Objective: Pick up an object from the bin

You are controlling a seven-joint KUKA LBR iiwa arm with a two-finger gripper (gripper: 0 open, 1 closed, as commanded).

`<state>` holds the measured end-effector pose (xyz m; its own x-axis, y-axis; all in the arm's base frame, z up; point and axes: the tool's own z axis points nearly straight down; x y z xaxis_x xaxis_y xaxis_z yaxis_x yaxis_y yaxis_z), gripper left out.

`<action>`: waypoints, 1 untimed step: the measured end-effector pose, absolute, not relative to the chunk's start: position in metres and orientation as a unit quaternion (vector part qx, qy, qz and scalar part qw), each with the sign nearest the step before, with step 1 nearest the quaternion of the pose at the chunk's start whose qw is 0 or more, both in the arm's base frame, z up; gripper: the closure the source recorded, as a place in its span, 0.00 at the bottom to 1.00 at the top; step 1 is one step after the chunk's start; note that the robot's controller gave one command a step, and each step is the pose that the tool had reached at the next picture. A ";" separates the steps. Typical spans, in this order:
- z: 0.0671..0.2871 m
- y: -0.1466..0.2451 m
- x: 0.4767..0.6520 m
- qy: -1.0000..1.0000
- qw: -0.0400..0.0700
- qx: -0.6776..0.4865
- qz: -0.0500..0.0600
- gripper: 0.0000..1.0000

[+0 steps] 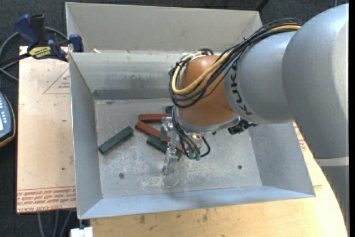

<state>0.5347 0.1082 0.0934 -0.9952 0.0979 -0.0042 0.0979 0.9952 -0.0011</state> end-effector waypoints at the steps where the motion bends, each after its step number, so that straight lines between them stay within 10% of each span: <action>1: 0.093 0.112 0.533 0.999 0.001 0.046 0.001 1.00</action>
Offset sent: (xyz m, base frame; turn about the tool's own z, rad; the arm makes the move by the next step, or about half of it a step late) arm 0.0000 0.0000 0.0000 0.0000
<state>0.5335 0.1123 0.0933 -0.9958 0.0919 -0.0022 0.0919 0.9958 0.0022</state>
